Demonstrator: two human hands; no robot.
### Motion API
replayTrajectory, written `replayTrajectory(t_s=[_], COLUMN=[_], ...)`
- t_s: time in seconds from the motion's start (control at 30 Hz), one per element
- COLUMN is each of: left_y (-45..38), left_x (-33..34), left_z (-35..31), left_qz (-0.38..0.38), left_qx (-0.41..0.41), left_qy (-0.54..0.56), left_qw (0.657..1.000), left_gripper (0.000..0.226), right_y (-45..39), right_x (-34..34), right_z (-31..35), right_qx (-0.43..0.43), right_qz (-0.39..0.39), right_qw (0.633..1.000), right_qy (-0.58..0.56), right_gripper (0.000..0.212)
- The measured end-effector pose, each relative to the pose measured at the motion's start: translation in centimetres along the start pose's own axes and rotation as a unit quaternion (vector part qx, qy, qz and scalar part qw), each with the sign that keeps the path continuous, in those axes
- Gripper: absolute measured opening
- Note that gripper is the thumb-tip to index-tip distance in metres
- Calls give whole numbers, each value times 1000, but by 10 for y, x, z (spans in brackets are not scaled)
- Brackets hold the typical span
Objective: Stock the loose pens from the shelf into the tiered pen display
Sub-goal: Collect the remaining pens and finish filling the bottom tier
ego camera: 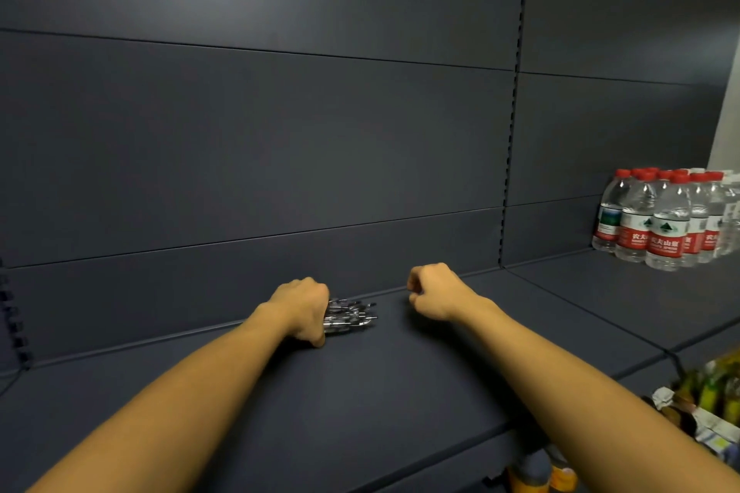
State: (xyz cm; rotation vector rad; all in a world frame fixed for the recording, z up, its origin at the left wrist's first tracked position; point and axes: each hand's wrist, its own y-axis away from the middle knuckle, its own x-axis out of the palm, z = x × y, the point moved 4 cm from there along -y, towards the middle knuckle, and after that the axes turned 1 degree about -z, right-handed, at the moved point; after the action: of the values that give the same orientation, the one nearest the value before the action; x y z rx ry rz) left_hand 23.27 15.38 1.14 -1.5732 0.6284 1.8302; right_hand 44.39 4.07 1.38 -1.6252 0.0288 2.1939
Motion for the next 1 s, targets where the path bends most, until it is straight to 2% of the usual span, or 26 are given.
replayTrajectory(t_s=[0.2,0.4,0.6,0.8,1.0], left_y=[5,21,51,106,180], left_x=[6,-6,-7,5,4], left_z=[5,22,48,75,125], left_qz=[-35,-71,-74,-67,-52], left_qx=[1,-62,-125,-184,-263], left_qy=[-26,-84,-85,-92,-99], left_qw=[999,992,986,976,958], left_gripper=[34,32,35,32,31], right_y=[0,-4,-8,-11,-9], right_x=[0,1,11,31,48], right_z=[10,28,60,103,177], right_qx=[-25,-71,-127,-192,-258], right_qz=[-2,-1,2,21,27], right_qw=[1000,997,991,981,966], right_qy=[6,30,39,26,7], right_gripper=[15,18,21,23,22])
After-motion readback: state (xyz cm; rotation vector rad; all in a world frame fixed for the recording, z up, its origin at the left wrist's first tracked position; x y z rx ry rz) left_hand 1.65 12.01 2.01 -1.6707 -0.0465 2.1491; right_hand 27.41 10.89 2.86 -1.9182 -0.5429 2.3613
